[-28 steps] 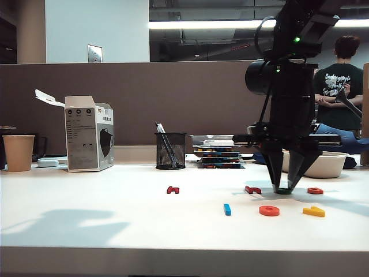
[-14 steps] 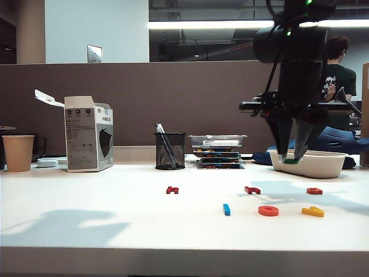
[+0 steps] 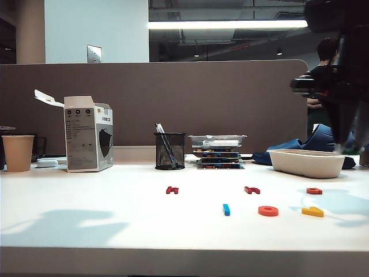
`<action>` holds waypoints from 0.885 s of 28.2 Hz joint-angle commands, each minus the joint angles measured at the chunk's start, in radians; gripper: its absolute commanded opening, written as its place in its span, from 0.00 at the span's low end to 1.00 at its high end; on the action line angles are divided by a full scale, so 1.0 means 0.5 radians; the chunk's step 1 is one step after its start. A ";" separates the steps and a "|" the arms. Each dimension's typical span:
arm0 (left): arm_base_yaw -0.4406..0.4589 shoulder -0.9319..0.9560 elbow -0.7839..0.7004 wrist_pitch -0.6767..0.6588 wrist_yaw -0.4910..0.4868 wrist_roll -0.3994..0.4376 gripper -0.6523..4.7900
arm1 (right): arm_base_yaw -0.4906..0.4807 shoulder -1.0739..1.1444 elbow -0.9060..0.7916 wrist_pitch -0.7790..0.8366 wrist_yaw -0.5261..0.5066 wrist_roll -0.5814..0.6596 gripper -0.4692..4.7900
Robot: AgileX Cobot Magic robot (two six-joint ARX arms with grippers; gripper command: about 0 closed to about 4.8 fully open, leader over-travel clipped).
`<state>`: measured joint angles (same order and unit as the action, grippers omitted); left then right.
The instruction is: Select the appropriate letters from the row of letter magnets placed on the table to arrange into the word "love".
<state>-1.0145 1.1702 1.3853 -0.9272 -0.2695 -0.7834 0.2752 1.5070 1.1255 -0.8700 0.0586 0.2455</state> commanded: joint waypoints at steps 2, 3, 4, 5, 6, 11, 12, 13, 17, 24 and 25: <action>-0.003 -0.005 0.005 0.016 -0.005 -0.005 0.11 | -0.001 -0.075 -0.282 0.259 -0.025 0.079 0.27; -0.004 -0.005 0.005 0.016 -0.005 -0.005 0.11 | -0.001 -0.074 -0.336 0.315 -0.029 0.078 0.27; -0.004 -0.005 0.005 0.016 -0.003 -0.005 0.11 | 0.000 -0.073 -0.379 0.365 -0.043 0.078 0.27; -0.004 -0.005 0.005 0.016 -0.001 -0.005 0.11 | 0.002 -0.074 -0.471 0.466 -0.089 0.079 0.27; -0.004 -0.005 0.005 0.016 0.000 -0.005 0.11 | 0.002 -0.073 -0.513 0.504 -0.108 0.079 0.27; -0.003 -0.005 0.005 0.016 -0.006 -0.005 0.11 | 0.002 -0.069 -0.612 0.622 -0.107 0.082 0.27; -0.003 -0.005 0.005 0.016 -0.006 -0.005 0.11 | 0.002 -0.069 -0.612 0.629 -0.107 0.081 0.27; -0.003 -0.005 0.005 0.016 -0.007 -0.005 0.11 | 0.002 -0.069 -0.612 0.632 -0.107 0.081 0.27; -0.003 -0.005 0.005 0.016 -0.007 -0.005 0.11 | 0.002 -0.069 -0.612 0.629 -0.121 0.094 0.27; -0.003 -0.005 0.005 0.016 -0.007 -0.005 0.11 | 0.002 -0.069 -0.612 0.611 -0.122 0.098 0.27; -0.003 -0.005 0.005 0.016 -0.007 -0.005 0.11 | 0.002 -0.069 -0.612 0.602 -0.122 0.099 0.27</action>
<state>-1.0149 1.1706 1.3853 -0.9272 -0.2695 -0.7834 0.2756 1.4754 0.8177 -0.5655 -0.0006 0.2905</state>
